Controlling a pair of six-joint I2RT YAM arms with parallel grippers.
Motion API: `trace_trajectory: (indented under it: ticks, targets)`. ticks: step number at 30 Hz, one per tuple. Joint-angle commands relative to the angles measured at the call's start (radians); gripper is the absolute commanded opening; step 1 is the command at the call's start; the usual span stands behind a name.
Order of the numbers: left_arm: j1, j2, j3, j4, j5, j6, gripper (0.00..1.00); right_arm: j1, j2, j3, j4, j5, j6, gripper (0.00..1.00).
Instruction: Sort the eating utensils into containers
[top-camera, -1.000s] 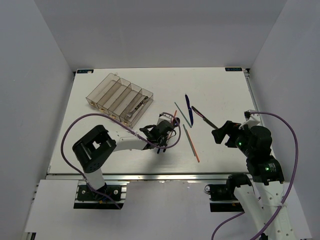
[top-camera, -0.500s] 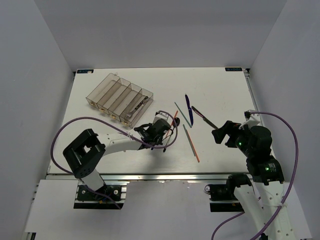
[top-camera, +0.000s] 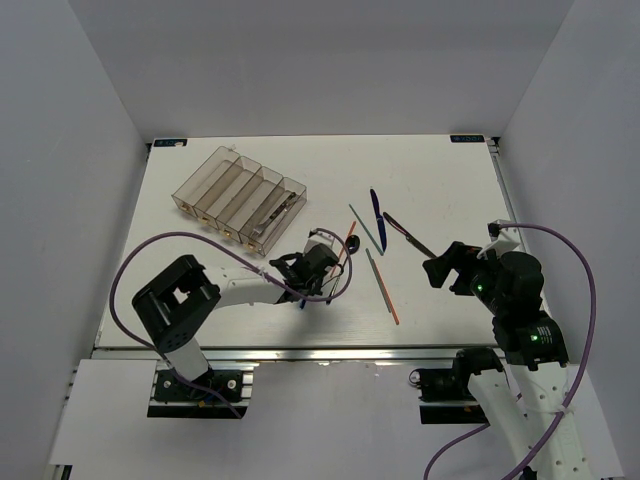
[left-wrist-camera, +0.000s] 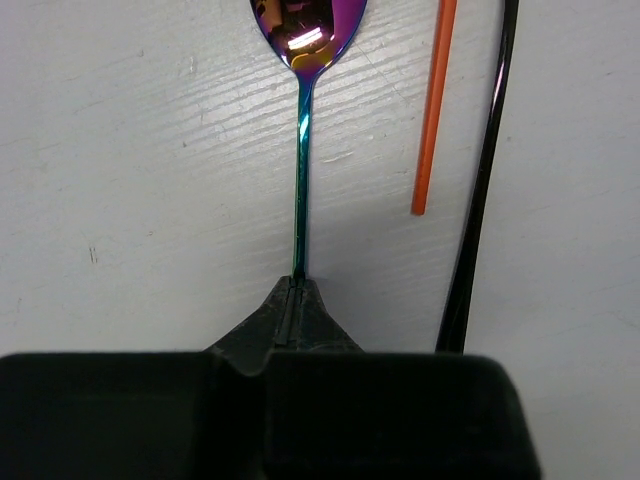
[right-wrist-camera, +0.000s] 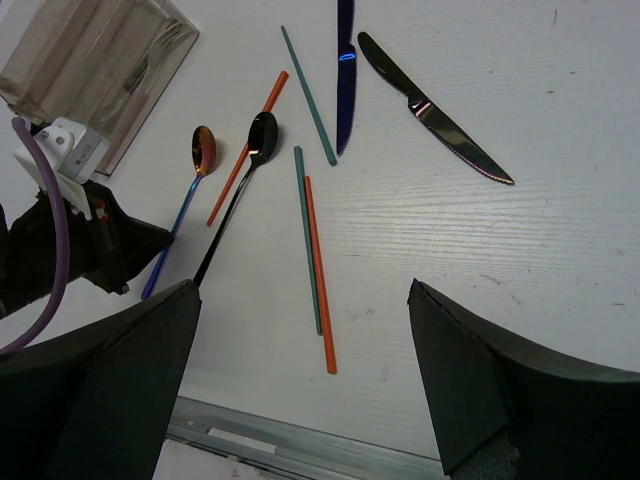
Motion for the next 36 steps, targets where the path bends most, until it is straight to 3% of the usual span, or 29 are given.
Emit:
trace_trajectory:
  ticks: [1, 4, 7, 8, 14, 16, 26, 31, 34, 36]
  targets:
    - [0.006, 0.023, 0.013, -0.013, 0.017, 0.007, 0.0, 0.009, -0.004, 0.0, 0.037, 0.012, 0.001, 0.89]
    - [0.006, 0.023, 0.06, -0.048, 0.025, 0.021, 0.2, 0.009, -0.003, 0.0, 0.035, 0.014, 0.001, 0.89]
    - [0.009, 0.037, 0.12, -0.109, 0.034, 0.035, 0.3, 0.008, -0.004, 0.0, 0.034, 0.014, 0.001, 0.89]
    - [0.009, 0.037, 0.132, -0.12, 0.043, 0.038, 0.48, 0.009, -0.006, 0.0, 0.034, 0.014, 0.001, 0.89]
    - [0.026, 0.054, 0.192, -0.163, 0.037, 0.066, 0.68, 0.008, -0.004, -0.001, 0.037, 0.015, 0.002, 0.89]
    - [0.029, 0.062, 0.212, -0.177, 0.026, 0.072, 0.98, 0.009, -0.006, -0.003, 0.037, 0.017, 0.002, 0.89]
    - [0.103, 0.091, 0.275, -0.154, 0.109, 0.119, 0.94, 0.011, -0.007, -0.006, 0.04, 0.018, 0.004, 0.89]
    - [0.108, 0.16, 0.332, -0.191, 0.097, 0.13, 0.8, 0.009, -0.01, -0.007, 0.041, 0.02, 0.004, 0.89]
    - [0.108, 0.19, 0.343, -0.199, 0.092, 0.13, 0.61, 0.011, -0.012, -0.007, 0.041, 0.02, 0.006, 0.89]
    - [0.108, 0.198, 0.34, -0.2, 0.088, 0.129, 0.61, 0.011, -0.012, -0.006, 0.04, 0.021, 0.006, 0.89]
